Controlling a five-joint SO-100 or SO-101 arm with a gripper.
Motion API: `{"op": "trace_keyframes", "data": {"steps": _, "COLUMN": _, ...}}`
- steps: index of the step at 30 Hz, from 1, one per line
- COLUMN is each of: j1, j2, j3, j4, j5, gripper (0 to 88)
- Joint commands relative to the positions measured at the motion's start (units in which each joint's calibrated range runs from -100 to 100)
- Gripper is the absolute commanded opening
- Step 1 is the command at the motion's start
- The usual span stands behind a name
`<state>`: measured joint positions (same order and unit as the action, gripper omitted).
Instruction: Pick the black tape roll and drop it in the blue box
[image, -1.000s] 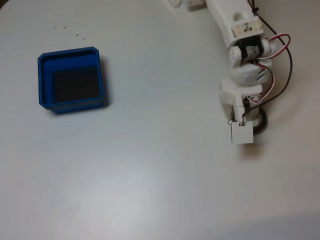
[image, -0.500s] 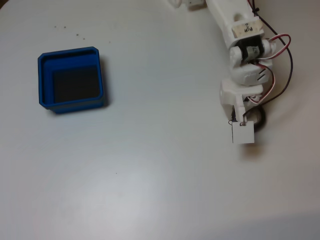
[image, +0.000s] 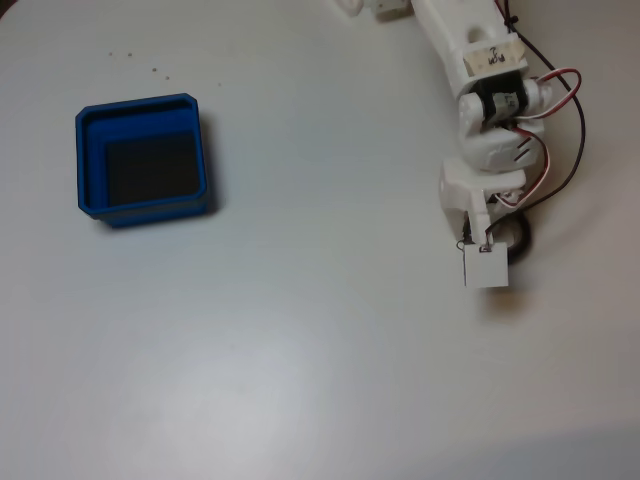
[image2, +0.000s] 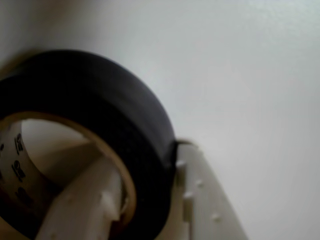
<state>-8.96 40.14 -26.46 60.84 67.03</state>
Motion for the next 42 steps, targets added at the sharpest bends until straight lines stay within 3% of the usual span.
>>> {"op": "trace_keyframes", "data": {"steps": 1, "j1": 1.0, "j2": -6.5, "j3": -3.2, "j4": 2.2, "j5": -0.1, "gripper": 1.1}}
{"op": "trace_keyframes", "data": {"steps": 9, "j1": 2.0, "j2": -15.4, "j3": -3.3, "j4": 6.5, "j5": -0.1, "gripper": 1.1}}
{"op": "trace_keyframes", "data": {"steps": 18, "j1": 9.4, "j2": -22.2, "j3": -3.3, "j4": 6.8, "j5": -0.1, "gripper": 1.1}}
{"op": "trace_keyframes", "data": {"steps": 42, "j1": 46.7, "j2": -21.8, "j3": -4.7, "j4": 0.9, "j5": 0.3, "gripper": 1.2}}
